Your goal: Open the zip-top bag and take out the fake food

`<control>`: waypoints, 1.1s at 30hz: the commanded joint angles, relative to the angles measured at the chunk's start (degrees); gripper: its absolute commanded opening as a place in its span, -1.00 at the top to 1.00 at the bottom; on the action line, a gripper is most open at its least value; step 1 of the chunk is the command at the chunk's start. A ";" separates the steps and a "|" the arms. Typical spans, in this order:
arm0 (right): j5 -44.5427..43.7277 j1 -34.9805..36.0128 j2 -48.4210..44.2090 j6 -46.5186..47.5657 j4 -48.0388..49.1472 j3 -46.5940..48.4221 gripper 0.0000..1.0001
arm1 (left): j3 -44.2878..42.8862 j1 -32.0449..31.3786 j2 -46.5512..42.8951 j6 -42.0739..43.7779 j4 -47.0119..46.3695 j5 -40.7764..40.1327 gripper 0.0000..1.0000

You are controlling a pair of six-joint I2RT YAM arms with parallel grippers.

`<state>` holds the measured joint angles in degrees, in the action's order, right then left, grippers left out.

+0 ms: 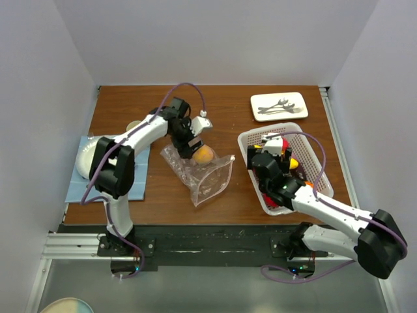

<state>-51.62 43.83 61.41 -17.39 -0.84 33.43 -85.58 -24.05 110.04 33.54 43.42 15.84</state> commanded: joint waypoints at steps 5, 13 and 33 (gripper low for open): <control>17.23 -1.21 -4.01 7.27 4.62 6.65 -0.97 | -8.02 2.43 -3.96 -2.34 3.00 6.14 -1.00; 25.06 12.05 -5.61 9.57 6.99 4.28 1.00 | -11.45 2.43 4.82 -7.70 -2.72 8.51 -1.00; 27.09 16.99 26.29 9.04 19.56 9.55 0.38 | -9.97 0.07 9.84 -8.67 -9.49 4.12 -1.00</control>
<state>-24.49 61.89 84.88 -9.02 13.56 39.13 -96.68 -22.26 119.59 25.45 36.80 20.53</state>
